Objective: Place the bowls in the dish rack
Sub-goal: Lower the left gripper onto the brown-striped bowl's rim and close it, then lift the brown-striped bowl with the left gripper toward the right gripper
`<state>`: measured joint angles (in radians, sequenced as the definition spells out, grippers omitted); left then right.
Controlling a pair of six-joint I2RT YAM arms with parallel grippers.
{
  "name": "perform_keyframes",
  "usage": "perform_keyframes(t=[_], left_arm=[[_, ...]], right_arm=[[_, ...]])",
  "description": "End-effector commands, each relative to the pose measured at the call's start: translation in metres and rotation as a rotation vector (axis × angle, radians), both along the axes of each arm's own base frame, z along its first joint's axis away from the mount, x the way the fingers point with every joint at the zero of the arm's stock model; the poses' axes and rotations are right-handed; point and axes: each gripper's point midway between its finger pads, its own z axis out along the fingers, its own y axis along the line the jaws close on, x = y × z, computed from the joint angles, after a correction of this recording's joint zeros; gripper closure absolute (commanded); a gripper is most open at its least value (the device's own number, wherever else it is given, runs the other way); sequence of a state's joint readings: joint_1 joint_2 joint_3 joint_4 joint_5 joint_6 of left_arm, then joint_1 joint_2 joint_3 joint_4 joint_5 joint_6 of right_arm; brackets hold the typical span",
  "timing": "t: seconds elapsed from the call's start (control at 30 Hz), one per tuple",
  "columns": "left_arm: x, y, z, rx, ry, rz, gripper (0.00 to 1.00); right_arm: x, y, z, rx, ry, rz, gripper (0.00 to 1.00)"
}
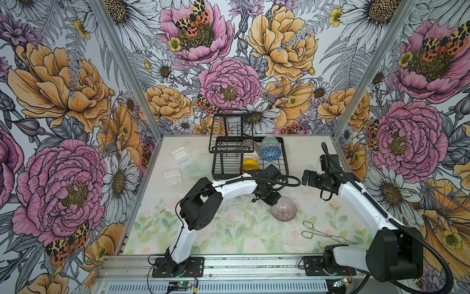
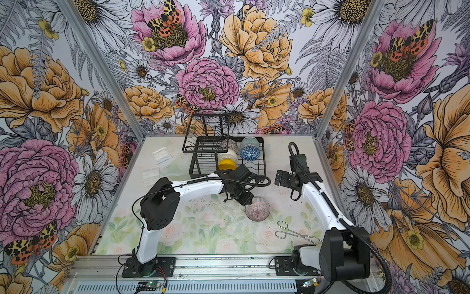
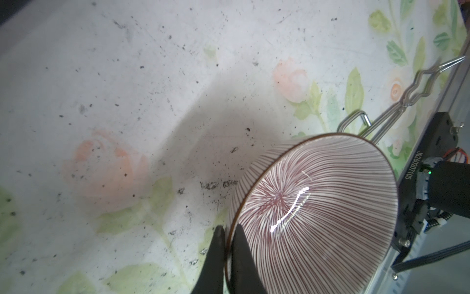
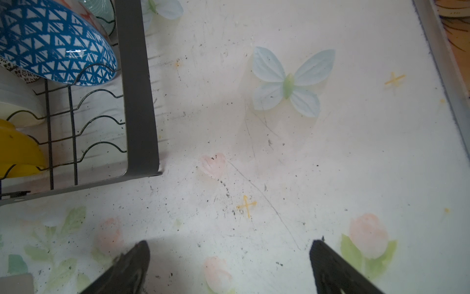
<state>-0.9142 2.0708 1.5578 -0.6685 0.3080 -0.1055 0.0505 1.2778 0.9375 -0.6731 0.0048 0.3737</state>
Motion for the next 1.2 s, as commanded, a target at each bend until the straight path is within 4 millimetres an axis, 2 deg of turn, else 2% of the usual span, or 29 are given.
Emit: perform_keyframes(t=[0.0,0.33,0.5,0.67,0.8,1.17], left_arm=[[0.006,0.001,0.008,-0.009,-0.016,0.014,1.00],[0.023,0.019,0.029,-0.025,-0.062,0.068,1.00],[0.034,0.028,0.050,-0.047,-0.103,0.101,1.00],[0.047,0.036,0.076,-0.086,-0.145,0.134,1.00],[0.058,0.045,0.093,-0.108,-0.174,0.173,1.00],[0.094,0.067,0.119,-0.108,-0.265,0.288,1.00]], right_arm=[[-0.001,-0.002,0.002,0.001,-0.011,0.000,0.00],[0.001,0.002,0.007,0.019,-0.023,0.017,0.01],[0.003,0.009,0.016,0.048,-0.052,0.040,0.01],[0.006,0.019,0.033,0.092,-0.096,0.080,0.01],[0.008,0.034,0.049,0.149,-0.140,0.142,0.00],[0.013,0.080,0.097,0.195,-0.253,0.293,0.03]])
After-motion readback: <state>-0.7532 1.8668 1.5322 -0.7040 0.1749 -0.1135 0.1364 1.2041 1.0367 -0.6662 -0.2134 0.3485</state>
